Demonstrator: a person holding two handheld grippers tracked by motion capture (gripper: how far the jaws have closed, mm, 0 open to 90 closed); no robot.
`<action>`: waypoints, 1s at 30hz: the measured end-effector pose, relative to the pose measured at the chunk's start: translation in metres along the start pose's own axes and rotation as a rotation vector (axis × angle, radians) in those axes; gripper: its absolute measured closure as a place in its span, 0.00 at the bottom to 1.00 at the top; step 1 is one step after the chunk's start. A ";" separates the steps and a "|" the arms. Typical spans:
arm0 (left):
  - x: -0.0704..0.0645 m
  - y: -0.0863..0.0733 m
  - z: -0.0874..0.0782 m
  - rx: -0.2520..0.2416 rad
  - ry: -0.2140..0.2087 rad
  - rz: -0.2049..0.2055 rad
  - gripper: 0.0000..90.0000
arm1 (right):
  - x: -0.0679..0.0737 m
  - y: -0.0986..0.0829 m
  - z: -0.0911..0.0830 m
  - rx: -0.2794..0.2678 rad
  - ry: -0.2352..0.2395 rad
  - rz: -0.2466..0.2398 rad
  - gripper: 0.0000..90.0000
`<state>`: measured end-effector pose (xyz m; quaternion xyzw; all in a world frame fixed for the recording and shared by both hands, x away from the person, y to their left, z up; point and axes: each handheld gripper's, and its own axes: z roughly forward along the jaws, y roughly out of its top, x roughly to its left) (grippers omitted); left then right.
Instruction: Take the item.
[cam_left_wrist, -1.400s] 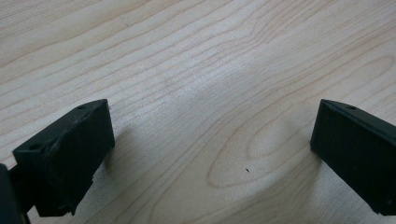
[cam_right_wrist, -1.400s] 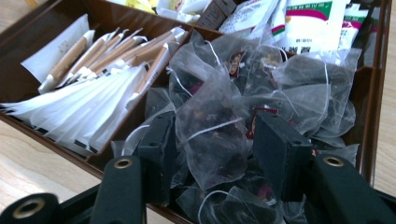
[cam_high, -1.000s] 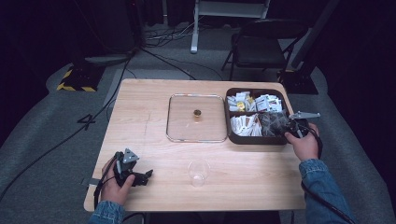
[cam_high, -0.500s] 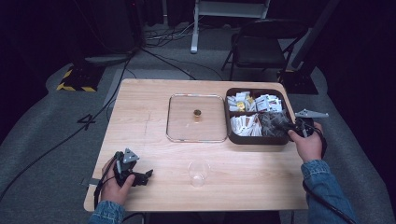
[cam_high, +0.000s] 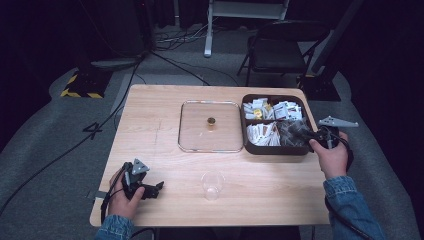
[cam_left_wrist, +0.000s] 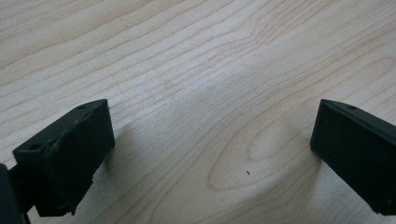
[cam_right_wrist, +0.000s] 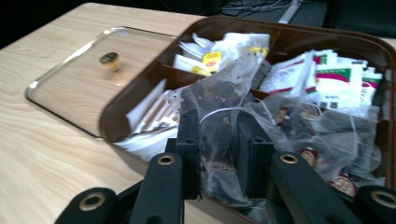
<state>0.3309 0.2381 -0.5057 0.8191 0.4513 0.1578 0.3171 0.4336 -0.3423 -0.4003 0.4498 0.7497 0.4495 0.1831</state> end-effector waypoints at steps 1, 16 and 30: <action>0.000 0.000 0.000 0.000 0.000 0.000 0.00 | 0.003 0.001 -0.002 0.000 0.003 0.000 0.82; 0.000 0.000 0.000 0.000 0.000 0.002 0.00 | 0.043 0.020 -0.013 0.017 0.068 -0.031 0.82; 0.000 0.000 0.000 -0.003 0.004 0.002 0.00 | 0.095 0.037 -0.008 0.026 0.192 -0.140 0.83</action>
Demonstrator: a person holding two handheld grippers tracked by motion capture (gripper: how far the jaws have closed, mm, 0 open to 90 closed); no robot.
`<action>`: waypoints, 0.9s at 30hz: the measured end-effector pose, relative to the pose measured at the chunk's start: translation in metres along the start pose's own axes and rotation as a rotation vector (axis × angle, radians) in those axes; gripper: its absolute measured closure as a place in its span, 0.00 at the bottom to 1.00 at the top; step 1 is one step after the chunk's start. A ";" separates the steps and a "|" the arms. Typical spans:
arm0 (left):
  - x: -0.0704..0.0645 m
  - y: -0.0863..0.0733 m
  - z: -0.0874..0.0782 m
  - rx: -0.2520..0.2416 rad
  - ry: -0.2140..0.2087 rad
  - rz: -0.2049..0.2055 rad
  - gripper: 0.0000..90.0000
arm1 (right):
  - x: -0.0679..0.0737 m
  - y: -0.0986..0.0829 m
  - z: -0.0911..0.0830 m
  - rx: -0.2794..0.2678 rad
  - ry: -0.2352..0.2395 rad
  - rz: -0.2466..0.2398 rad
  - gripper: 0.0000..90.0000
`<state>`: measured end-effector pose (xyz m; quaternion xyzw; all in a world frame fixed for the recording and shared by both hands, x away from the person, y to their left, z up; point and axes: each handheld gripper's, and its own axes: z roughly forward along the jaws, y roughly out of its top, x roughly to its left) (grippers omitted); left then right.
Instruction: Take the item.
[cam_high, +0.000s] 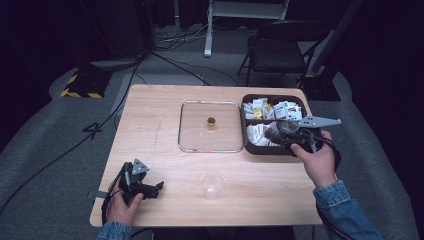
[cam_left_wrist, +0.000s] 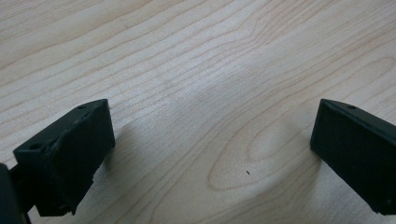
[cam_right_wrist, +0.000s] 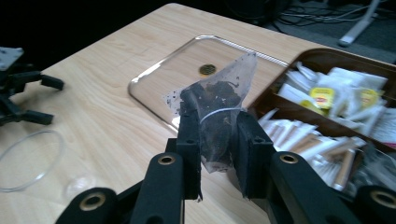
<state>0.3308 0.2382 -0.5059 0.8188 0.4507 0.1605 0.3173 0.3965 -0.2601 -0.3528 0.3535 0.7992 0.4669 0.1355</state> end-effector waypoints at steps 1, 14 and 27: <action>0.000 0.000 0.000 -0.001 0.002 -0.004 0.00 | 0.003 0.001 0.002 -0.001 0.010 -0.008 0.83; 0.000 -0.001 -0.001 0.000 0.008 -0.007 0.00 | 0.048 0.015 0.020 -0.001 0.157 -0.074 0.83; -0.001 -0.001 -0.001 0.000 0.008 -0.009 0.00 | 0.083 0.017 0.032 -0.015 0.264 -0.115 0.83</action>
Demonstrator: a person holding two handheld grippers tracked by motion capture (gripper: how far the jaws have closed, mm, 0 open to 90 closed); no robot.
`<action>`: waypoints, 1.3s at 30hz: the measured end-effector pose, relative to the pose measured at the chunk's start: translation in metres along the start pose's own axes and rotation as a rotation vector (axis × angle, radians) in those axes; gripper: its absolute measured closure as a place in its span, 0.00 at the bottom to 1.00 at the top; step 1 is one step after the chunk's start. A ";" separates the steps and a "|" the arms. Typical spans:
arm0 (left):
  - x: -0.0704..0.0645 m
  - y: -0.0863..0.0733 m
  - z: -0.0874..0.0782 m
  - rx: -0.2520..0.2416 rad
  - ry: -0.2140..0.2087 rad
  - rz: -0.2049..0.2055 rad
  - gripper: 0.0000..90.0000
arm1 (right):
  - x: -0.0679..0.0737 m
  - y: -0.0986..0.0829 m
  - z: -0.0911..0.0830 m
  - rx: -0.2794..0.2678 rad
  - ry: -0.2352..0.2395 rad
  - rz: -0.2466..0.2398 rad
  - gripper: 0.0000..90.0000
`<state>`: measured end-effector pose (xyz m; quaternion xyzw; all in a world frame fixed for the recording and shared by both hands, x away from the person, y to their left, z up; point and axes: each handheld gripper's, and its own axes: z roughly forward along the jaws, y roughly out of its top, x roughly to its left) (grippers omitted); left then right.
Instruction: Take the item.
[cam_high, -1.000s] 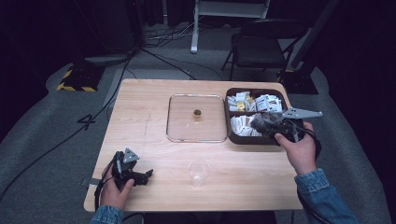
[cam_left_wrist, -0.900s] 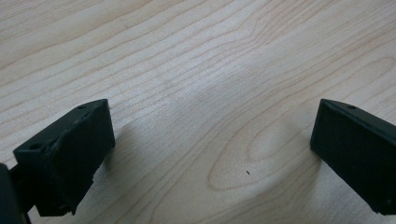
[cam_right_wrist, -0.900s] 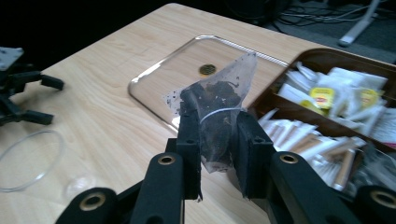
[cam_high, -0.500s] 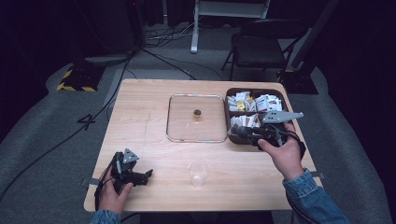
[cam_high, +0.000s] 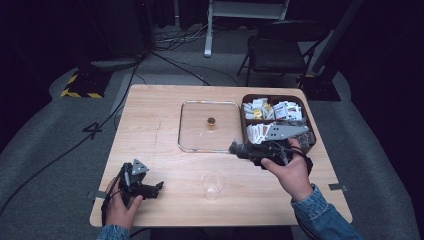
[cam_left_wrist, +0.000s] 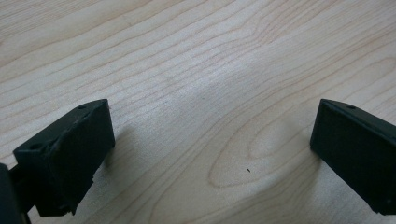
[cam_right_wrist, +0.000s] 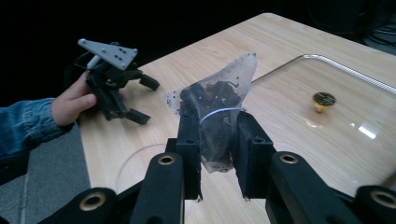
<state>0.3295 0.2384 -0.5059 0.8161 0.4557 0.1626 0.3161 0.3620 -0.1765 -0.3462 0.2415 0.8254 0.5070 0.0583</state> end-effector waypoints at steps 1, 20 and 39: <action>0.000 0.000 0.000 0.000 -0.001 -0.001 0.00 | 0.002 0.000 0.002 0.000 0.008 0.000 0.83; 0.000 0.000 0.000 -0.001 0.000 -0.004 0.00 | 0.033 -0.003 0.027 0.034 0.162 -0.012 0.83; 0.000 0.000 0.000 -0.001 0.000 -0.004 0.00 | 0.040 -0.020 0.055 0.178 0.154 -0.054 0.83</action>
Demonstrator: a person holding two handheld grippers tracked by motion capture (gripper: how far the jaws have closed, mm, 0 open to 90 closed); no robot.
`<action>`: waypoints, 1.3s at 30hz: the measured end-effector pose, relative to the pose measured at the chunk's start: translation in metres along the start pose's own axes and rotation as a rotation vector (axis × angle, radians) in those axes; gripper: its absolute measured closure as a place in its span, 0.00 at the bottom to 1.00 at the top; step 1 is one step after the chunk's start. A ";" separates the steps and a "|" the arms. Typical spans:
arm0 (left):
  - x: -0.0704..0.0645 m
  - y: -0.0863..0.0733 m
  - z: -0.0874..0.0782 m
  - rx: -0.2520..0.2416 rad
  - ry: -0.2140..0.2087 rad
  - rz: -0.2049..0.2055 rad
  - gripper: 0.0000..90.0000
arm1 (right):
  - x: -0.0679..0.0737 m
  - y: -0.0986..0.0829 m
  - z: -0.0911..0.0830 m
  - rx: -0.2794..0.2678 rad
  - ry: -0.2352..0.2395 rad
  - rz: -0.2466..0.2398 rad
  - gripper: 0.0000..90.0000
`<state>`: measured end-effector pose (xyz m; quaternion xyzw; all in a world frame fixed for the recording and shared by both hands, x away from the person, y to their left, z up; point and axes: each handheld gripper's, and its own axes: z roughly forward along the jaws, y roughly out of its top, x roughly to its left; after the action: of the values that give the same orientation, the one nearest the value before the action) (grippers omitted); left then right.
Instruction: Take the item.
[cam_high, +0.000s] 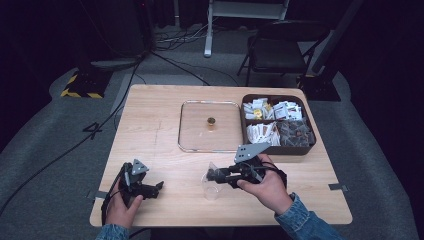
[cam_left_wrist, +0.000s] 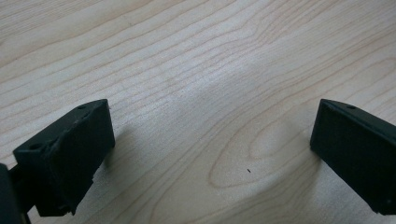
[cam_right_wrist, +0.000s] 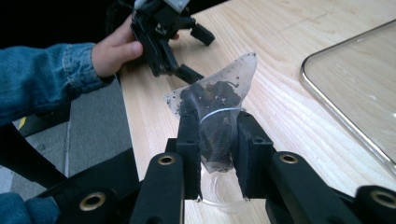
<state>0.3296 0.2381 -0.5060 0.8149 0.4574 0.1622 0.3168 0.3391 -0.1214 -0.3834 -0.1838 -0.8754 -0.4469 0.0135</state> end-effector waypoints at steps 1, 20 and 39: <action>0.000 0.000 0.000 0.000 0.000 0.000 0.00 | 0.000 -0.001 0.002 0.005 0.003 0.002 0.82; 0.000 0.000 0.000 0.000 0.000 0.000 0.00 | 0.002 -0.010 0.022 0.088 -0.053 -0.037 0.66; 0.000 0.000 0.000 0.000 0.000 0.000 0.00 | -0.009 -0.012 -0.007 -0.025 -0.140 -0.027 0.33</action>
<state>0.3296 0.2381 -0.5060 0.8150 0.4573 0.1621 0.3167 0.3425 -0.1360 -0.3898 -0.2027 -0.8711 -0.4438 -0.0561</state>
